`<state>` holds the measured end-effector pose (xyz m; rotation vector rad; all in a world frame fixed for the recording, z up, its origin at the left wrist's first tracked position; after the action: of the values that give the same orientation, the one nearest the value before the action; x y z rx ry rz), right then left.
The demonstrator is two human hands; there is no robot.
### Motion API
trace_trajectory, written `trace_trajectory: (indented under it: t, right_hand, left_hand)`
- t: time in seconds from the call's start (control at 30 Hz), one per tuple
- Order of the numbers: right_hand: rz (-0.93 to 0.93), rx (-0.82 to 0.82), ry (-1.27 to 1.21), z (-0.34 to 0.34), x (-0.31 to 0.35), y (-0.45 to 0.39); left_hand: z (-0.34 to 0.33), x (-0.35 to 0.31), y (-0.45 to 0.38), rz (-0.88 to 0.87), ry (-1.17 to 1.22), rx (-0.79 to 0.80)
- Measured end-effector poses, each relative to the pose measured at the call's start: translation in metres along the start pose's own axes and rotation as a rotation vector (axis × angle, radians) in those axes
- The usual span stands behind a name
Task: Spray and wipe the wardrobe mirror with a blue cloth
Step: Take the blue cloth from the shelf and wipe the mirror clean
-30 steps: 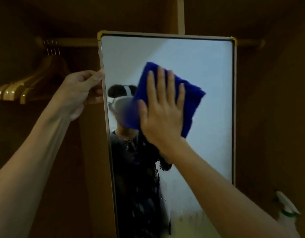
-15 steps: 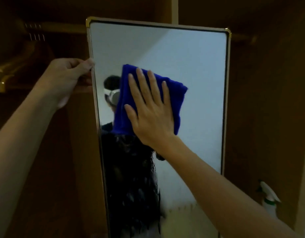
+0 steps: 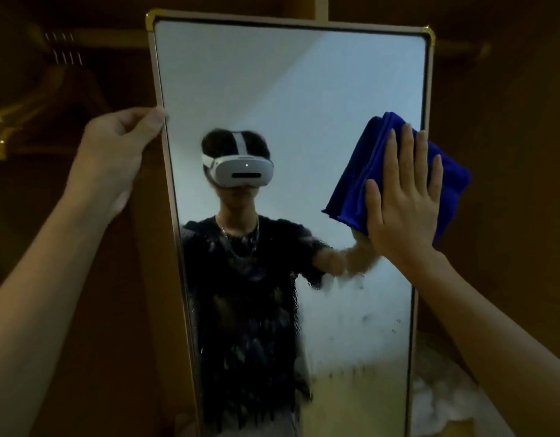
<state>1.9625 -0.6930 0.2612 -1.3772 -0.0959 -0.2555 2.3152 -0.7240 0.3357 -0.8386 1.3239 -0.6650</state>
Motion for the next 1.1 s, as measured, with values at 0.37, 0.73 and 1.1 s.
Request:
trace_trajectory:
  t: [0.37, 0.73, 1.1]
  right_hand:
    - [-0.069, 0.002, -0.026, -0.007, 0.005, 0.046]
    - [0.21, 0.106, -0.12, 0.001, 0.171, 0.076]
    - [0.301, 0.146, -0.178, 0.001, 0.225, 0.086]
  left_hand:
    - [0.002, 0.054, 0.055, 0.091, 0.151, 0.118]
    - [0.001, 0.051, 0.053, 0.118, 0.183, 0.19]
    - [-0.003, 0.046, 0.054, 0.031, 0.11, 0.21]
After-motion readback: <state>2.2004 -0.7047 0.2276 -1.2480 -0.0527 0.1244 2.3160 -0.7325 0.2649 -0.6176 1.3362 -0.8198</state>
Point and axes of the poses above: each hand's wrist, its own y-axis away from the middle knuckle, its own z-axis out of the back of the hand, x = y × z, the point moved 6 cm from there along -y, towards the middle knuckle, and after that the axes turned 9 degrees about -z, right-handed, at the moved point
